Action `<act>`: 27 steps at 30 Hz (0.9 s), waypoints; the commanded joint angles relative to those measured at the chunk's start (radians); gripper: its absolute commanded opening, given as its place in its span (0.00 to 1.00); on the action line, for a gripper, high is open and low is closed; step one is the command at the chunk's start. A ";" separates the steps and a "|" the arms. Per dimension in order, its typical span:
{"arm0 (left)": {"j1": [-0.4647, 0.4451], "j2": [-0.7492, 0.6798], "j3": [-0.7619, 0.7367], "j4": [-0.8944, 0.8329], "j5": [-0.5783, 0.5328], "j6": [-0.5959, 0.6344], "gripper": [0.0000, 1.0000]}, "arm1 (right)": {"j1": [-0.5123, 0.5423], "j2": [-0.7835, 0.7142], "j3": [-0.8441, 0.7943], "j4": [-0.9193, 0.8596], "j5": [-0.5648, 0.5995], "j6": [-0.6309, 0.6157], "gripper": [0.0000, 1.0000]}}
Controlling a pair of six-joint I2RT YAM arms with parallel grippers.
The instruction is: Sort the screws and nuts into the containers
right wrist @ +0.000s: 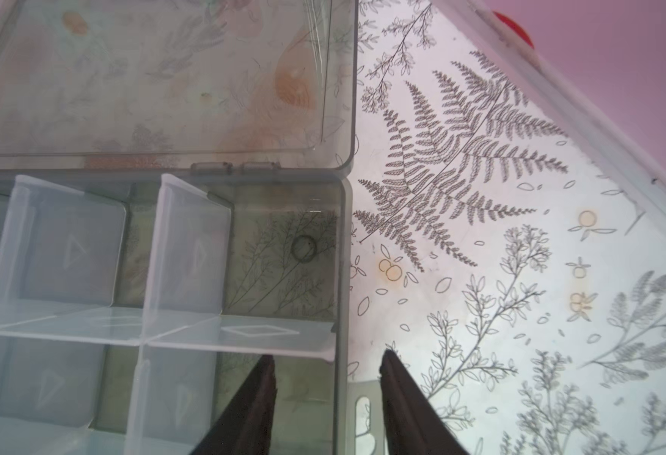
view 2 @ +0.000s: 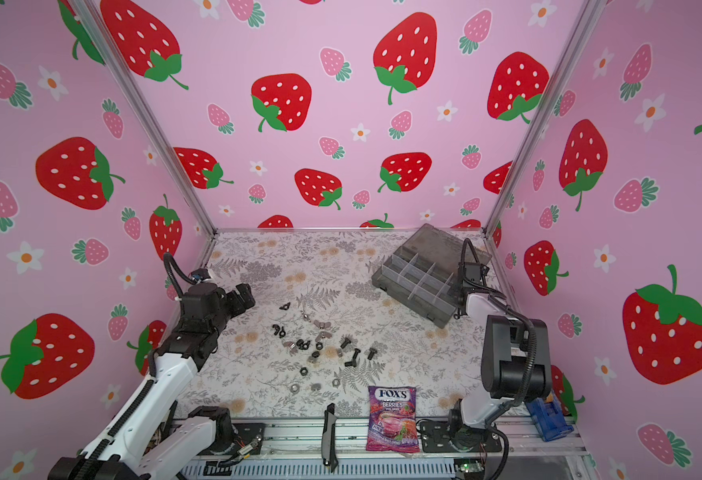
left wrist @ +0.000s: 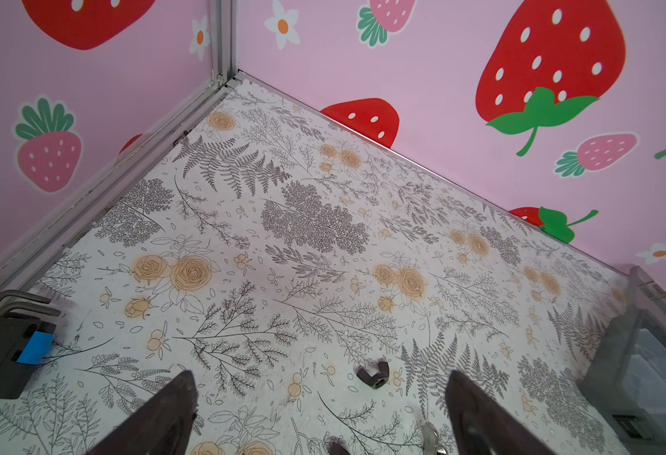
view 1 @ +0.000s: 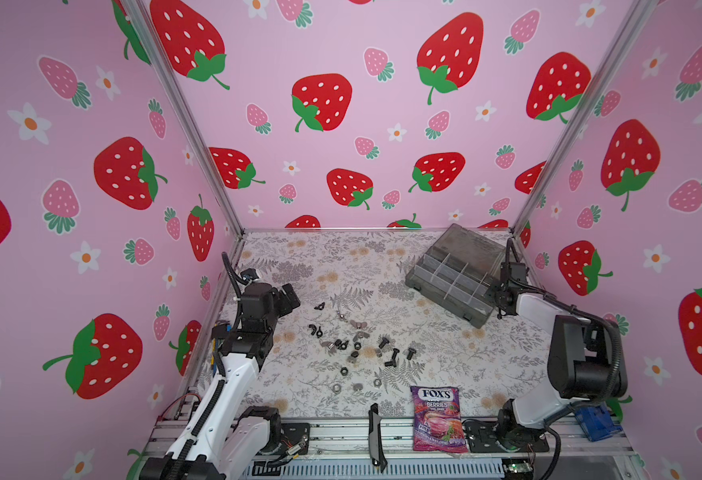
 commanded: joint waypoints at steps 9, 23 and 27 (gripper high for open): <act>-0.003 -0.042 0.010 -0.003 -0.022 0.002 0.99 | -0.007 0.031 -0.033 0.029 -0.090 -0.074 0.24; -0.003 -0.049 0.022 -0.006 -0.049 0.005 0.99 | 0.011 0.037 -0.039 -0.004 -0.168 -0.218 0.07; -0.002 -0.053 0.020 -0.006 -0.049 0.002 0.99 | 0.063 0.051 -0.022 -0.004 -0.163 -0.247 0.06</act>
